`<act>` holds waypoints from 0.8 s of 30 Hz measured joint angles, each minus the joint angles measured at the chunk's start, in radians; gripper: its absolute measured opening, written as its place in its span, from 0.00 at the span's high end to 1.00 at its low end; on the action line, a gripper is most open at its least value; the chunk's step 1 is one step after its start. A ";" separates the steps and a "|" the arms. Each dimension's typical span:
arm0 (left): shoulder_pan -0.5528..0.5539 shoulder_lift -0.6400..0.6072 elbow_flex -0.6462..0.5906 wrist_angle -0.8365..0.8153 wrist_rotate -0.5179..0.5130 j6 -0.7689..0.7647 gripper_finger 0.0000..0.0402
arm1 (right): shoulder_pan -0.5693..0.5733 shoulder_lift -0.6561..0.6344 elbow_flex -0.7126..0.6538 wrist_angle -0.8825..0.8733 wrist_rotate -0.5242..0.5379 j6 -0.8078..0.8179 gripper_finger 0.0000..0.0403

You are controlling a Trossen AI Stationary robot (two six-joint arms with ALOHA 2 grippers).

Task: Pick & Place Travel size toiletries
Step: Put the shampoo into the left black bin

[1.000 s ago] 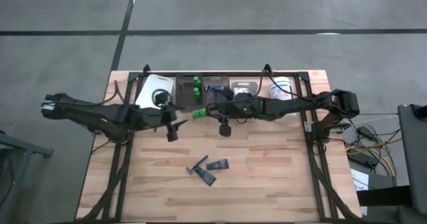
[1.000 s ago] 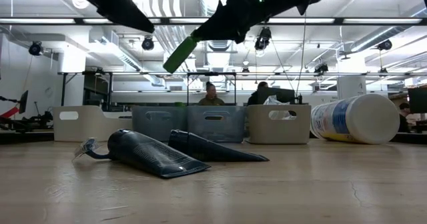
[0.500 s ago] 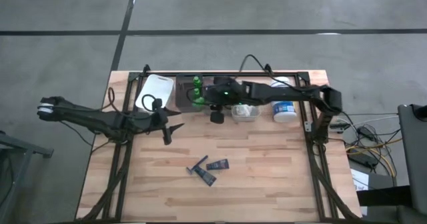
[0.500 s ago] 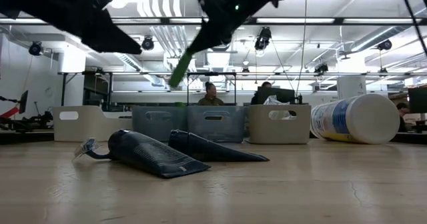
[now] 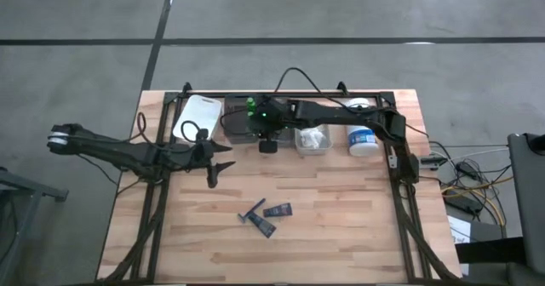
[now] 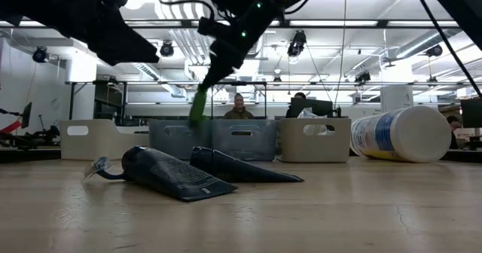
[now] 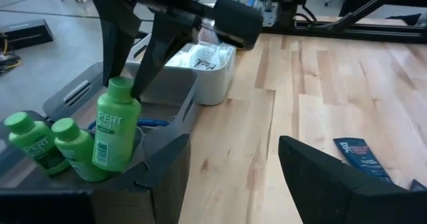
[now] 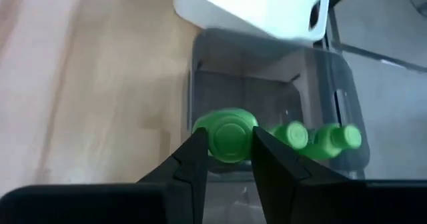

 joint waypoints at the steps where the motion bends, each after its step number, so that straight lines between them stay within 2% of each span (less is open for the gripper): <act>1: 0.000 0.000 0.001 0.002 0.005 -0.001 0.42 | 0.000 0.001 0.011 -0.017 -0.001 -0.003 0.79; 6: 0.000 0.000 0.001 0.003 0.007 -0.001 0.42 | -0.012 0.021 0.063 -0.114 -0.004 -0.009 0.79; 24: 0.000 0.002 -0.004 0.002 0.007 0.002 0.42 | -0.052 0.025 0.017 -0.031 -0.056 0.032 0.76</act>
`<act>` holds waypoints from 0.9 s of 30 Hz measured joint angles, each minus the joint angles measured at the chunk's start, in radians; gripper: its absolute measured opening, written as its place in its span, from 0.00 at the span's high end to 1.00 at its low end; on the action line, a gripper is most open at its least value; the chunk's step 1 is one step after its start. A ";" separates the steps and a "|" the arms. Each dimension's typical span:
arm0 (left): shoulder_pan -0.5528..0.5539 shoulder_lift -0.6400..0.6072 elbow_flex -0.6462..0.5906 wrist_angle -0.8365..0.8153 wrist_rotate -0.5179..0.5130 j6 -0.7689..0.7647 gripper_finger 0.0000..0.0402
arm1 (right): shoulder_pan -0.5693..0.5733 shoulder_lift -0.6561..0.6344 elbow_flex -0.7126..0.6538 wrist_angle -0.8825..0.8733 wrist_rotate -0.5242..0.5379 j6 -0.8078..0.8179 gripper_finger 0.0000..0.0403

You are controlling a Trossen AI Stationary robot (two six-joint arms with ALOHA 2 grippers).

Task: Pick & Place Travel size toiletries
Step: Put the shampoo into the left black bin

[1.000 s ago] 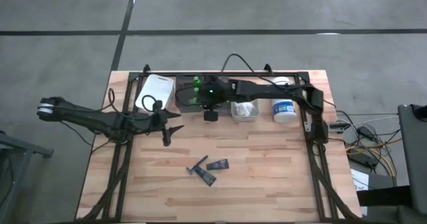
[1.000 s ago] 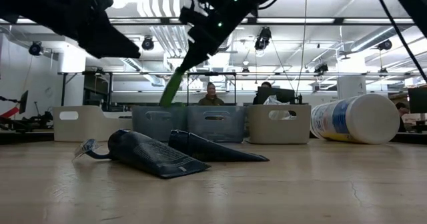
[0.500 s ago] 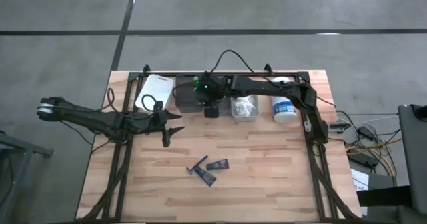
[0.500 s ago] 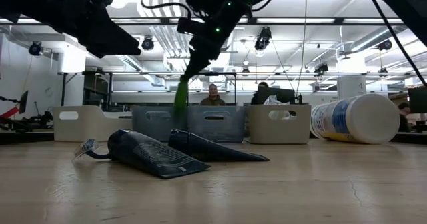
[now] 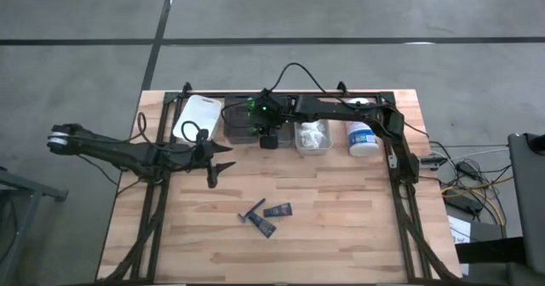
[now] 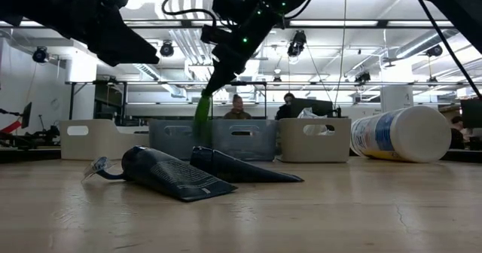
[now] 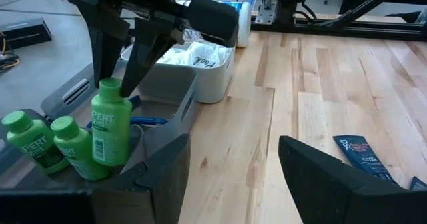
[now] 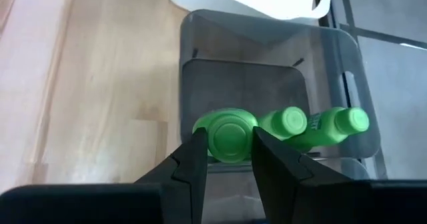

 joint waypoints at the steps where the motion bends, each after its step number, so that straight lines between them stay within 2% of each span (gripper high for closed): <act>1: 0.000 0.000 0.000 0.000 0.000 0.000 0.42 | -0.001 0.000 -0.005 0.008 0.000 0.010 0.76; 21: 0.000 0.000 -0.002 0.000 0.000 -0.002 0.42 | -0.009 0.000 -0.145 0.202 -0.020 0.077 0.77; 27: 0.000 0.000 -0.002 0.000 0.000 -0.002 0.42 | -0.010 0.000 -0.155 0.205 -0.020 0.073 0.75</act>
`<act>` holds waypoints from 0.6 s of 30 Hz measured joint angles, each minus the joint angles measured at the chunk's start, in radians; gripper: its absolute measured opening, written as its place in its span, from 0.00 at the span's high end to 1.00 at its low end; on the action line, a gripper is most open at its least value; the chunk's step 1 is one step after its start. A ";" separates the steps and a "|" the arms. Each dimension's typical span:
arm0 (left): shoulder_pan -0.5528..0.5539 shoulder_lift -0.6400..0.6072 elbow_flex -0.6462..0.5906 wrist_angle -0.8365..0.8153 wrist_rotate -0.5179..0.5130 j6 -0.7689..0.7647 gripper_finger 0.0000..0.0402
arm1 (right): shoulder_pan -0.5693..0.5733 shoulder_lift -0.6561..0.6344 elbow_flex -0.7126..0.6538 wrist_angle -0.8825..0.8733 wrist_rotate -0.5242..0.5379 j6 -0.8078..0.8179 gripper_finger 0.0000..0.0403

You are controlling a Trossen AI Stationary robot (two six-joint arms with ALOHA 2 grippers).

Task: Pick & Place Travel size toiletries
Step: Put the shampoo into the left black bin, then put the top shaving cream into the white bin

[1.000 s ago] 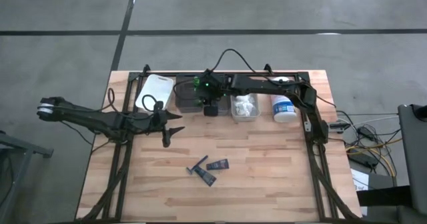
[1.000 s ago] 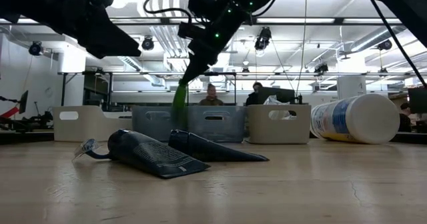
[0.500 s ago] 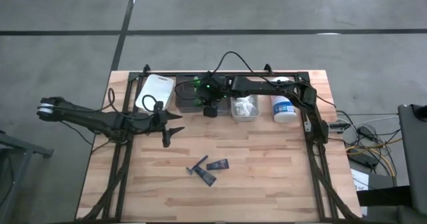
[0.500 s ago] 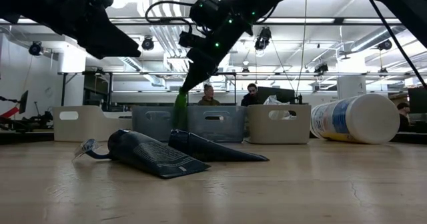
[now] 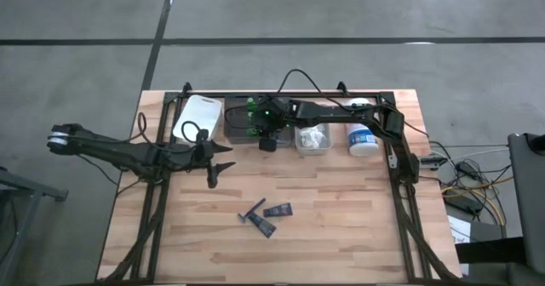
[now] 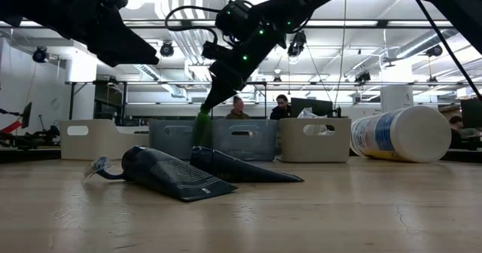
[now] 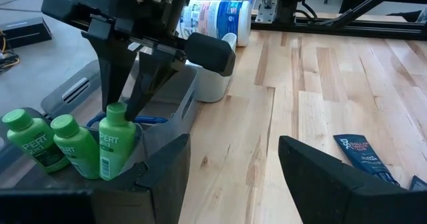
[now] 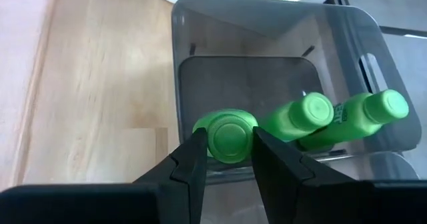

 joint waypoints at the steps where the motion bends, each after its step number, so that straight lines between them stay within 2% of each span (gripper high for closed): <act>1: 0.000 0.000 0.000 0.000 0.000 0.000 0.42 | 0.000 0.000 0.000 0.000 0.000 0.000 0.75; 7: 0.000 0.000 0.000 0.000 0.000 0.000 0.42 | -0.002 0.000 0.000 0.008 0.000 0.000 0.75; 18: 0.000 0.000 0.000 0.000 0.000 -0.001 0.42 | -0.002 0.000 -0.005 0.009 0.001 0.004 0.56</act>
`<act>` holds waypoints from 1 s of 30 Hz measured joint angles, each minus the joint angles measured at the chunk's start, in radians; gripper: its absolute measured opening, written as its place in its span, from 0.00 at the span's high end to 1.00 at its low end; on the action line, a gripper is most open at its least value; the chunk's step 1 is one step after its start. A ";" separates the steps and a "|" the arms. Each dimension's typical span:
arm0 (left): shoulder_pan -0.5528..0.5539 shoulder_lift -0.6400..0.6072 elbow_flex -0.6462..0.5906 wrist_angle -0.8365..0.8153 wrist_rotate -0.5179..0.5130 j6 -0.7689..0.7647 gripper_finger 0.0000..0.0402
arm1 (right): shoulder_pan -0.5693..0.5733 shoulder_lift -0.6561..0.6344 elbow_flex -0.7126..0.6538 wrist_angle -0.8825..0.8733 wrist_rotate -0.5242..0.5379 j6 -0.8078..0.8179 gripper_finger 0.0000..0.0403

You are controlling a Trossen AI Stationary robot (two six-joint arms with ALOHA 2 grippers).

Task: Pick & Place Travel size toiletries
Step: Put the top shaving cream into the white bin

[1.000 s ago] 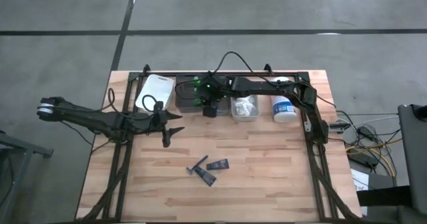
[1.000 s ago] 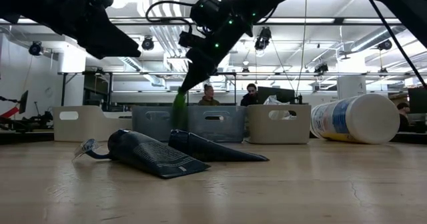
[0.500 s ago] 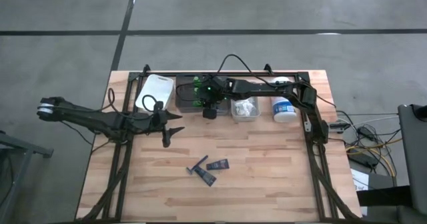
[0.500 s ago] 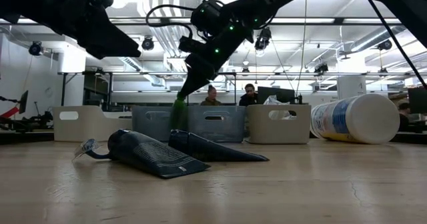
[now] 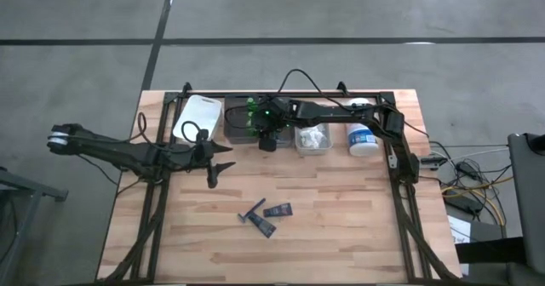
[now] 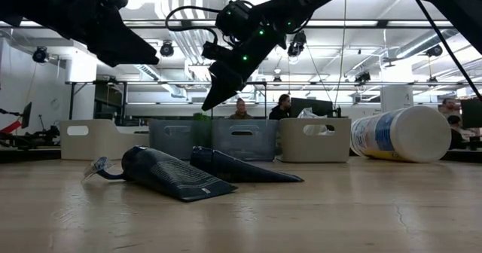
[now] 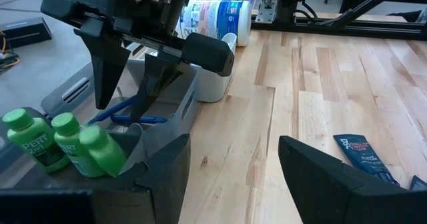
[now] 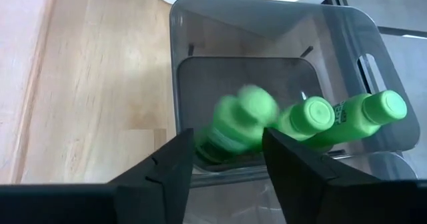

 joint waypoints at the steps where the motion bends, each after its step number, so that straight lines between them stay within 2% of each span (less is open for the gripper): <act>1: 0.000 0.000 0.000 0.000 0.000 0.002 0.42 | 0.000 0.000 0.000 0.000 0.000 0.000 0.54; 10: 0.000 0.000 0.000 0.000 0.000 0.003 0.42 | -0.004 -0.015 0.008 -0.009 0.002 -0.009 0.42; 18: 0.000 0.001 -0.001 -0.007 0.000 0.003 0.42 | -0.036 -0.084 0.001 -0.062 -0.007 -0.008 0.35; 20: 0.000 0.004 -0.001 -0.007 0.000 0.003 0.42 | -0.041 -0.104 -0.014 -0.066 -0.037 -0.009 0.34; 25: 0.000 0.006 -0.001 -0.011 0.000 0.003 0.42 | -0.052 -0.194 -0.144 0.000 -0.156 -0.016 0.31; 30: 0.001 0.009 -0.001 -0.009 -0.001 0.007 0.42 | -0.055 -0.344 -0.362 0.167 -0.155 0.038 0.29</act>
